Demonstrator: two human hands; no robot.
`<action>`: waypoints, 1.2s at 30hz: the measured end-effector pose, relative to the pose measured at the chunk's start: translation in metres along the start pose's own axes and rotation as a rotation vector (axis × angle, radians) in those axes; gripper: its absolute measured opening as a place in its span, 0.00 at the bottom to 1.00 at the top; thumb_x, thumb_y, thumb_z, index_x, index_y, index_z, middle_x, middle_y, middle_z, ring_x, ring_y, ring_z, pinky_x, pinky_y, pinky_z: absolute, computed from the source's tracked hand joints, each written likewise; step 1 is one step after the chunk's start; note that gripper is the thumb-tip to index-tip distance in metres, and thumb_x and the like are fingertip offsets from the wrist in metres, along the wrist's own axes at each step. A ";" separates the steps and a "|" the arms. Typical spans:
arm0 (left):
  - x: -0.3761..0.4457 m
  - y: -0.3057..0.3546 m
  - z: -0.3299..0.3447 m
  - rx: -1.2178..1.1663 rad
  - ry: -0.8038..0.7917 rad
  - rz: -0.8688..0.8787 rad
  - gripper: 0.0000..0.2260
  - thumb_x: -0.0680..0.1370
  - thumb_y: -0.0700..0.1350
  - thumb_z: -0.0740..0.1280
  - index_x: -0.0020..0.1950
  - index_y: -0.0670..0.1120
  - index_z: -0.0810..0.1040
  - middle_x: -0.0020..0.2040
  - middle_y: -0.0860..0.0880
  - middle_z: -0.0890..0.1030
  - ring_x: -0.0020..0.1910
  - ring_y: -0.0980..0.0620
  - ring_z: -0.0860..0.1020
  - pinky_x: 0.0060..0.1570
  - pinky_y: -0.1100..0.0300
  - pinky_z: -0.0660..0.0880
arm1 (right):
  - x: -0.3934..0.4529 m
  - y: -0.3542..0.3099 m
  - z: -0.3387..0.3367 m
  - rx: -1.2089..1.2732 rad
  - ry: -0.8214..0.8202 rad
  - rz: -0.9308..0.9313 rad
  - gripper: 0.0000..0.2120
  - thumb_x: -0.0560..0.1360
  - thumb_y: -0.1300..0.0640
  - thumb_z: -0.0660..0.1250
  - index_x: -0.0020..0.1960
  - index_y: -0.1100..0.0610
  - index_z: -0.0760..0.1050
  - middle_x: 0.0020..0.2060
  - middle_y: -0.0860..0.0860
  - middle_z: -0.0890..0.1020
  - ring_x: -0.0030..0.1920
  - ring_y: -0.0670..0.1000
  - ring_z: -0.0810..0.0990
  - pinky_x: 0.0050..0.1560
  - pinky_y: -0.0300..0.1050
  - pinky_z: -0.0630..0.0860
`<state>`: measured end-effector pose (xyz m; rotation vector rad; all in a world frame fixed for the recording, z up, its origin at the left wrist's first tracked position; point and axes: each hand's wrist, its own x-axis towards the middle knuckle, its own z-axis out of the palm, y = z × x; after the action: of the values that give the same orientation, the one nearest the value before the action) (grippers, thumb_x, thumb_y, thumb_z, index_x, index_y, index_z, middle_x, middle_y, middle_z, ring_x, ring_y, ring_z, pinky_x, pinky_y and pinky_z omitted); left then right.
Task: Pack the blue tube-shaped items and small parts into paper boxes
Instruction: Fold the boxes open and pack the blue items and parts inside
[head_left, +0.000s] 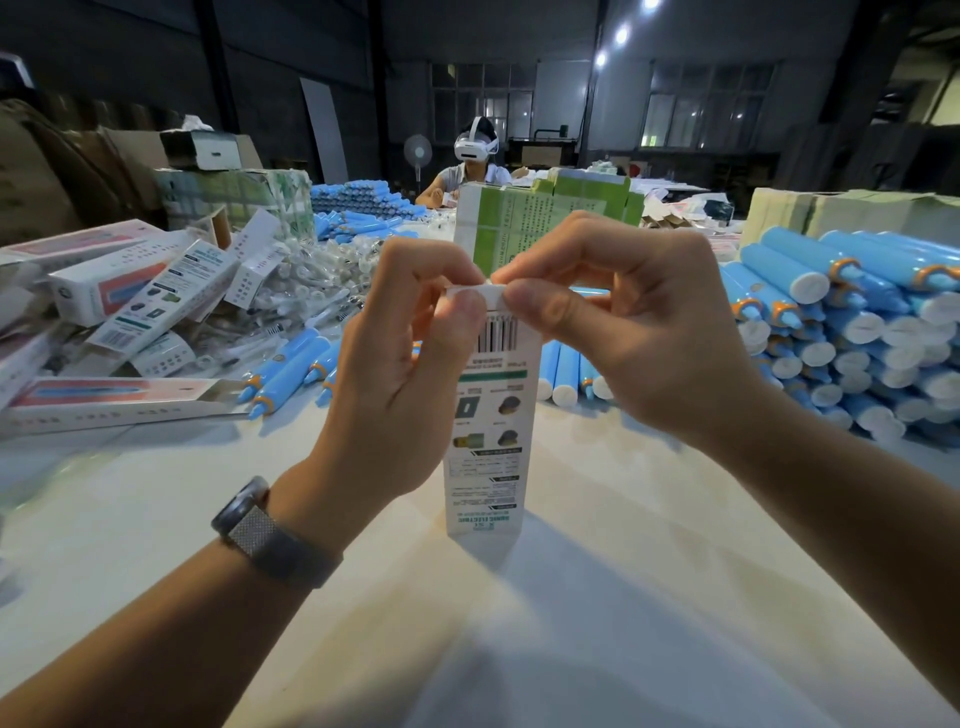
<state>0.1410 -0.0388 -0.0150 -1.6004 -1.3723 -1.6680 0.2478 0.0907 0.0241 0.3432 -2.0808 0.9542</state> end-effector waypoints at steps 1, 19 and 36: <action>0.001 0.001 -0.001 0.002 -0.001 -0.002 0.07 0.81 0.43 0.57 0.52 0.56 0.68 0.38 0.49 0.71 0.33 0.44 0.71 0.30 0.51 0.68 | 0.000 -0.001 -0.001 -0.004 -0.008 0.004 0.04 0.74 0.59 0.71 0.46 0.58 0.82 0.42 0.56 0.82 0.45 0.58 0.81 0.39 0.63 0.77; -0.006 -0.006 0.002 0.010 0.046 0.004 0.06 0.84 0.44 0.54 0.55 0.55 0.67 0.43 0.53 0.74 0.34 0.49 0.73 0.29 0.55 0.70 | 0.006 0.000 -0.019 0.086 -0.201 -0.006 0.09 0.74 0.61 0.68 0.52 0.52 0.81 0.47 0.55 0.81 0.46 0.52 0.81 0.38 0.54 0.82; -0.011 -0.012 0.007 -0.108 -0.033 0.024 0.06 0.85 0.55 0.54 0.61 0.60 0.59 0.43 0.56 0.74 0.36 0.53 0.76 0.36 0.63 0.71 | 0.001 0.000 -0.005 0.054 -0.065 -0.081 0.03 0.75 0.58 0.69 0.48 0.54 0.80 0.40 0.49 0.80 0.42 0.52 0.81 0.33 0.60 0.78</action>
<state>0.1365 -0.0315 -0.0306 -1.7043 -1.2931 -1.7352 0.2498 0.0945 0.0269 0.4886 -2.0858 0.9631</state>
